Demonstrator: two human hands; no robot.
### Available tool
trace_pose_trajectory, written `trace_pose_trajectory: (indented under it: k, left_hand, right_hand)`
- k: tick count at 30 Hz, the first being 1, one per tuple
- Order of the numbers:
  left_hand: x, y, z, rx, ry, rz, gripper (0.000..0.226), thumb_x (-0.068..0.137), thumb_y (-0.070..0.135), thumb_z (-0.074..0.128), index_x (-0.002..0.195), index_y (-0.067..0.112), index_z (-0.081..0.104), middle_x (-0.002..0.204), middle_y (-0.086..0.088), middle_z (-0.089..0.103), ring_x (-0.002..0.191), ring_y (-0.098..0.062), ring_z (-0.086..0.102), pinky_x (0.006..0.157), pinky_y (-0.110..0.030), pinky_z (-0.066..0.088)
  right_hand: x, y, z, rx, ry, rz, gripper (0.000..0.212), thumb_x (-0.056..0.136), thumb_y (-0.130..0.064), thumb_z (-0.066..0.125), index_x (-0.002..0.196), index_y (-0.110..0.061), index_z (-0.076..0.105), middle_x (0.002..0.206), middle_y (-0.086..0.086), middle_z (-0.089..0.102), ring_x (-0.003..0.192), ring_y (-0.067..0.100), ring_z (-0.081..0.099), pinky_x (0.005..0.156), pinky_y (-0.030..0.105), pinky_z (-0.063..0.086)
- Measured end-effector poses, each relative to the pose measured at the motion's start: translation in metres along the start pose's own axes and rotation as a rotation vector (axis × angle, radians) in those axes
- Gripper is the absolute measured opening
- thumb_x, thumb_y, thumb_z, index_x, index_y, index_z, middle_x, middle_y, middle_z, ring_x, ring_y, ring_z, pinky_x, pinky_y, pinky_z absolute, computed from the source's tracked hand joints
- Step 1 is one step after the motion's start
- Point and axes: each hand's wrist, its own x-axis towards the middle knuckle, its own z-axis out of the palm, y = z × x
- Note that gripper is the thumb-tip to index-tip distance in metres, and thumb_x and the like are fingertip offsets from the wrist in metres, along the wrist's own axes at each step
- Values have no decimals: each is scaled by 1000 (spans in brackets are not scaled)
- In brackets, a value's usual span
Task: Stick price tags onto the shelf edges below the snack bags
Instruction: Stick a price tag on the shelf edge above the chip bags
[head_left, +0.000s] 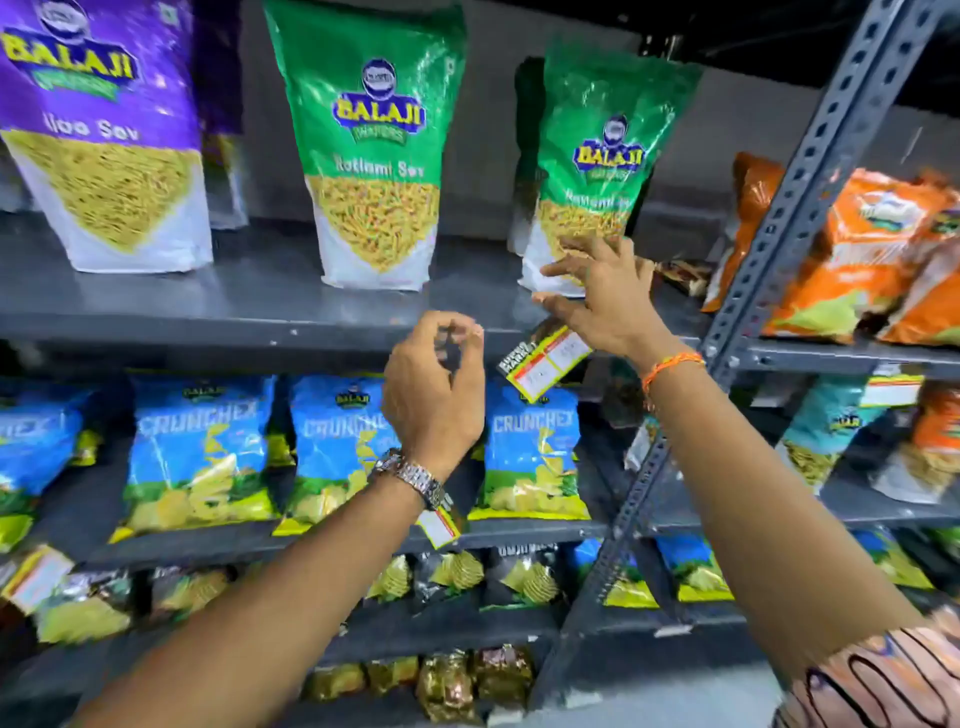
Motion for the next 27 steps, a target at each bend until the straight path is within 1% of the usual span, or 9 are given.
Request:
trace_pose_trajectory:
  k: [4, 6, 11, 14, 16, 19, 21, 23, 27]
  left_hand:
    - [-7, -24, 29, -195, -157, -527, 33, 75, 50, 75, 97, 26, 69, 80, 16, 66, 92, -19, 68, 84, -35, 54]
    - [-4, -32, 41, -259, -225, -625, 42, 74, 47, 81, 105, 21, 72, 88, 12, 70, 92, -15, 65, 82, -28, 48]
    - [-3, -40, 63, -385, -245, -654, 22, 78, 33, 84, 94, 18, 80, 88, 7, 76, 80, -2, 65, 74, -16, 45]
    - [-6, -36, 67, -394, -212, -682, 21, 82, 33, 81, 98, 19, 80, 86, 12, 75, 73, 10, 65, 57, -2, 42]
    - [-8, -31, 69, -406, -185, -681, 23, 85, 31, 79, 103, 16, 79, 84, 13, 74, 69, 11, 65, 52, 0, 42]
    - [-13, -25, 68, -305, -112, -659, 24, 82, 42, 80, 99, 25, 81, 81, 15, 73, 84, -6, 67, 62, -13, 46]
    - [-15, -20, 64, -167, -67, -604, 16, 76, 55, 79, 88, 44, 77, 76, 20, 70, 95, -16, 66, 77, -28, 53]
    - [-15, -14, 60, 3, -48, -511, 13, 74, 63, 75, 83, 56, 72, 84, 19, 71, 102, -22, 62, 86, -41, 54]
    - [-11, -7, 54, 290, 34, -308, 16, 79, 55, 75, 87, 42, 79, 99, 16, 55, 109, -25, 50, 83, -41, 50]
  right_hand:
    - [-2, 8, 5, -7, -138, -4, 39, 81, -59, 73, 112, -36, 73, 150, 0, 42, 134, 31, 26, 101, 46, 22]
    - [-2, 11, 6, 14, -137, -18, 27, 80, -57, 76, 101, -40, 75, 149, -4, 43, 134, 31, 25, 100, 46, 21]
    - [-1, 18, 3, 20, -145, -56, 21, 79, -50, 79, 92, -33, 79, 149, -10, 43, 132, 30, 24, 93, 40, 16]
    - [-3, 17, 2, 80, -129, -53, 15, 76, -43, 84, 85, -33, 78, 148, -13, 44, 135, 28, 23, 100, 45, 17]
    - [-5, 16, 2, 77, -126, -50, 14, 76, -42, 85, 85, -33, 78, 148, -14, 45, 136, 28, 23, 103, 47, 17]
    - [-10, 15, 3, 45, -84, -42, 16, 76, -46, 83, 84, -33, 78, 147, -15, 45, 137, 27, 22, 103, 49, 16]
    - [-17, 13, 6, 28, -21, -24, 17, 76, -45, 82, 85, -32, 79, 146, -13, 45, 137, 29, 22, 103, 52, 17]
    - [-26, 11, 10, 24, 47, 11, 16, 77, -46, 81, 84, -32, 79, 144, -12, 46, 136, 30, 24, 102, 53, 19]
    - [-42, 11, 20, 45, 162, 127, 13, 79, -45, 80, 82, -33, 78, 143, -12, 45, 132, 31, 25, 100, 52, 20]
